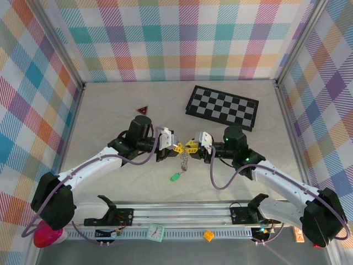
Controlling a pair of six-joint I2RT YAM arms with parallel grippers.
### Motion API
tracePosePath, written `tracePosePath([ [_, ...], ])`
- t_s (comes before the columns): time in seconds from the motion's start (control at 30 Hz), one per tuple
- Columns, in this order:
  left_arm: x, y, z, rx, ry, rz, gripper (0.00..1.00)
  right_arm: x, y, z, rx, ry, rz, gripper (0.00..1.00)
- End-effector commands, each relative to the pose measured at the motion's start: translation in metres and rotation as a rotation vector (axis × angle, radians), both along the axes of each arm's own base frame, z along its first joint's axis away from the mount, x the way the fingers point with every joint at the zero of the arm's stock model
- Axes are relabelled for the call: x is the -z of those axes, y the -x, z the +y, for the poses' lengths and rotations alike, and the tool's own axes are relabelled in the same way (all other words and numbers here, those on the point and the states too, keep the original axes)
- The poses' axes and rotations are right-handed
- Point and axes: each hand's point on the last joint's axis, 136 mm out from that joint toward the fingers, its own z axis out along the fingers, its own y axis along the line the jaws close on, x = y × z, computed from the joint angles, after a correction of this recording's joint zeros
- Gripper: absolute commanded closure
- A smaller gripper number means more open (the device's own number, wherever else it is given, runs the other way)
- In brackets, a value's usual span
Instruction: Put the keys on the keyring
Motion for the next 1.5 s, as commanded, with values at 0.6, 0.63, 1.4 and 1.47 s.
tracePosePath([
  [0.6,-0.018,0.005,-0.004,0.055,0.041,-0.045,1.00,0.005,0.003,0.001,-0.021,0.074,-0.015,0.80],
  [0.63,-0.018,0.005,-0.004,0.056,0.042,-0.045,1.00,0.005,0.003,0.002,-0.028,0.070,-0.012,0.81],
  [1.4,-0.017,-0.006,-0.002,-0.008,0.024,-0.077,0.91,0.005,0.006,0.008,-0.071,0.077,-0.006,1.00],
  [1.47,-0.016,-0.006,-0.002,-0.010,0.022,-0.074,0.91,0.005,0.006,0.009,-0.075,0.079,-0.005,1.00],
])
